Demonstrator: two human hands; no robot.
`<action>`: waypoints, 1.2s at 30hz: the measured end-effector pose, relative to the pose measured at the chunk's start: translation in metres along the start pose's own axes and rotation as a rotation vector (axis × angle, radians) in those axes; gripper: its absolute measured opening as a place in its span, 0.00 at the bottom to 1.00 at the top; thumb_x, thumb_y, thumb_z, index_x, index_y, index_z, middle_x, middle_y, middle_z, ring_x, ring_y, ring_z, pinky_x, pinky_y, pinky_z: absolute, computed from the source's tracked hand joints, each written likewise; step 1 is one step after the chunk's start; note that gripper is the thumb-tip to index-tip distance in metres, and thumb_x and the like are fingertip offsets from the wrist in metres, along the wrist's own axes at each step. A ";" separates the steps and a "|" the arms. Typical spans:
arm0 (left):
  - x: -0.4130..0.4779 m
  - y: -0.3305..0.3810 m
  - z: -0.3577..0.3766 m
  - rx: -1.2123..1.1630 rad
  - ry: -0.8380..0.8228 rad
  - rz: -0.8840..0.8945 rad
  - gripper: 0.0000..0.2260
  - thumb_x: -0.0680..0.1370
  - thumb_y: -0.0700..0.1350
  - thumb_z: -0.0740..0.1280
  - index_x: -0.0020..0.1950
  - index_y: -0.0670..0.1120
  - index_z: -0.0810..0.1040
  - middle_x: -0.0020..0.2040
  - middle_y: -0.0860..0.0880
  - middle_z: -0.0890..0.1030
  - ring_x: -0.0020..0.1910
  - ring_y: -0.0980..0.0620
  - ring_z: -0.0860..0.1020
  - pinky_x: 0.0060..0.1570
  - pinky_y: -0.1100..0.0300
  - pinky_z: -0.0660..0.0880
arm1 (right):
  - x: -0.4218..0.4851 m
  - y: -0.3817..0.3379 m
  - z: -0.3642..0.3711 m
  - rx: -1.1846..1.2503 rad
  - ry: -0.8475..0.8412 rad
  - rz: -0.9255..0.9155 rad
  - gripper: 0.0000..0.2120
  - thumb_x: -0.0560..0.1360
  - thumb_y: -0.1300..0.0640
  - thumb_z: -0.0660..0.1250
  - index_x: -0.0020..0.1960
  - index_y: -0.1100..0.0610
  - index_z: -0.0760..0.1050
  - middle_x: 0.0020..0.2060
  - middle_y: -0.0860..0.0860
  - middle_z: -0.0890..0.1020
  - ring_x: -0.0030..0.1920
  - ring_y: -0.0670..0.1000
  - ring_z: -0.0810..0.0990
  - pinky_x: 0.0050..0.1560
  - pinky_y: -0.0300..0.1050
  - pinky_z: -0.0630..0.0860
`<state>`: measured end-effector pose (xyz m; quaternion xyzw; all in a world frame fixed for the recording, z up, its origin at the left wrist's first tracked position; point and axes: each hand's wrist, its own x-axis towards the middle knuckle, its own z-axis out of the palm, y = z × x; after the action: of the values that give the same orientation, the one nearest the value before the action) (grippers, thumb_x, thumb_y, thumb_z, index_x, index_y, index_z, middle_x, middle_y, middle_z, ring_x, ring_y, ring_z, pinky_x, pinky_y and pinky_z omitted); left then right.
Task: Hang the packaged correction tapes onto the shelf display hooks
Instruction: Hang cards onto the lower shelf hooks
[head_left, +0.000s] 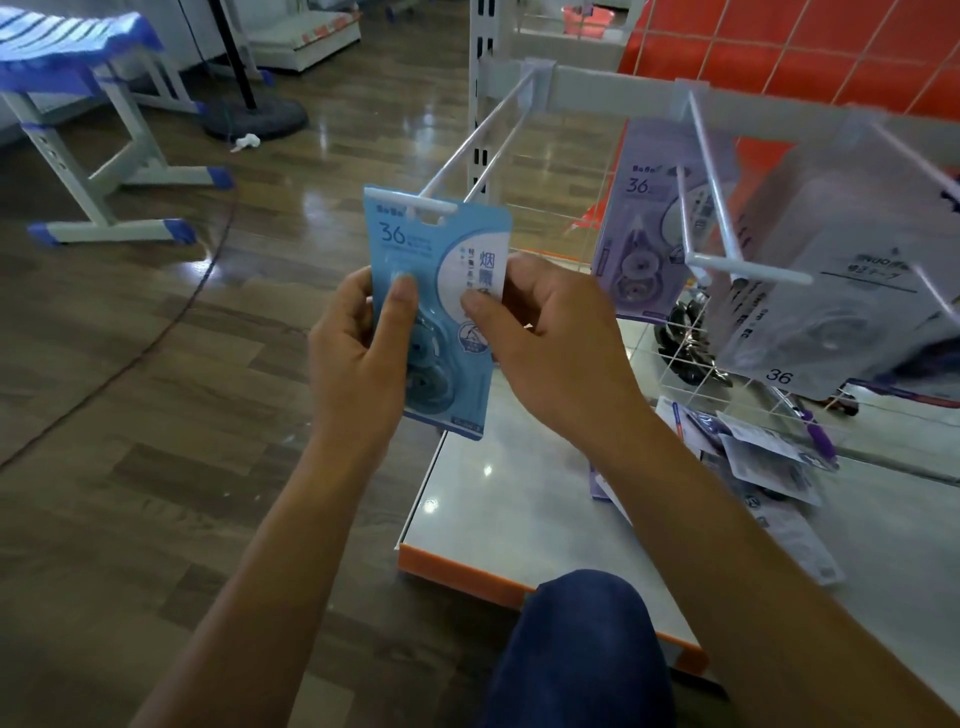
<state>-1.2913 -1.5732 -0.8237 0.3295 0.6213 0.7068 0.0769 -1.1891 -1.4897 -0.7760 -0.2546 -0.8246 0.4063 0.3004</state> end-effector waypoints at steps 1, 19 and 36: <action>0.000 -0.001 0.000 0.013 -0.006 0.001 0.08 0.79 0.55 0.61 0.51 0.52 0.75 0.42 0.60 0.83 0.44 0.58 0.83 0.40 0.66 0.79 | 0.001 0.001 0.000 -0.003 -0.004 -0.003 0.11 0.78 0.54 0.64 0.58 0.57 0.77 0.54 0.51 0.82 0.48 0.46 0.80 0.40 0.30 0.77; 0.128 -0.036 0.087 0.093 0.009 -0.195 0.06 0.79 0.50 0.67 0.52 0.50 0.75 0.39 0.54 0.79 0.36 0.61 0.78 0.30 0.72 0.74 | 0.135 0.062 -0.003 -0.210 0.243 0.225 0.11 0.79 0.53 0.60 0.56 0.58 0.77 0.53 0.54 0.81 0.54 0.55 0.79 0.49 0.45 0.73; 0.112 -0.123 0.123 0.653 -0.064 -0.356 0.33 0.80 0.60 0.58 0.73 0.36 0.59 0.69 0.37 0.69 0.67 0.40 0.70 0.65 0.51 0.67 | 0.066 0.174 0.000 -0.299 -0.246 0.349 0.25 0.78 0.60 0.61 0.74 0.58 0.60 0.69 0.58 0.70 0.69 0.57 0.70 0.64 0.44 0.67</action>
<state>-1.3454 -1.3870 -0.8950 0.2456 0.8588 0.4363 0.1088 -1.2035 -1.3519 -0.9000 -0.3833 -0.8494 0.3533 0.0821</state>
